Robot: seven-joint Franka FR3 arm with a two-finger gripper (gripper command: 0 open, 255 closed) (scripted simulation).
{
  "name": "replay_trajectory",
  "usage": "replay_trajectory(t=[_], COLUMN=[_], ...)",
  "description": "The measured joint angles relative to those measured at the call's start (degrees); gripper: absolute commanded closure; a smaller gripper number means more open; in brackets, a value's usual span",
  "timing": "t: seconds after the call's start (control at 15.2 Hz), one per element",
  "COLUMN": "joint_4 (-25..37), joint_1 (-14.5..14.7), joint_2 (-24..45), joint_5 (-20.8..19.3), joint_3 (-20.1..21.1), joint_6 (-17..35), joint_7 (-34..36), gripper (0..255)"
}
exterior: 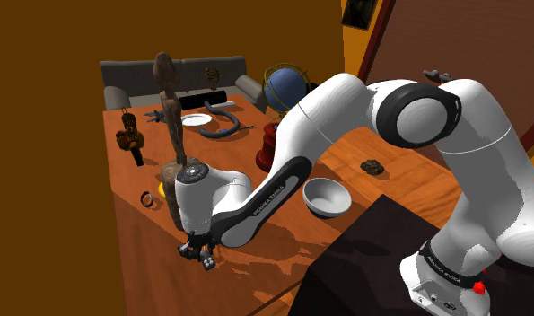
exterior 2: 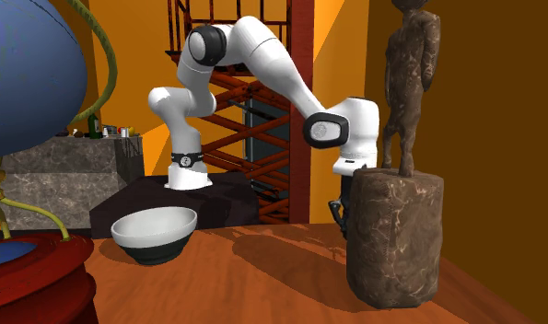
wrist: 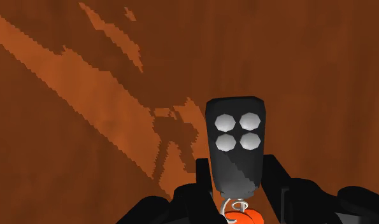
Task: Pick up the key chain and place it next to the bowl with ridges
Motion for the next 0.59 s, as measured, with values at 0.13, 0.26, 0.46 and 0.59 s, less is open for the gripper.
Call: replay_trajectory(t=[0.13, 0.26, 0.46, 0.59], joint_4=[-0.8, -1.4, -2.0, -2.1], joint_1=[-0.4, -0.5, -1.0, -1.4], joint_2=[-1.4, -2.7, -4.6, -5.5], joint_5=[0.3, 0.7, 1.3, 1.7], joint_3=[0.4, 0.9, 1.5, 1.8], joint_6=[-0.6, -1.4, -2.6, -3.4], joint_7=[-0.1, -0.1, -0.5, -0.9], gripper=[255, 255, 255, 255])
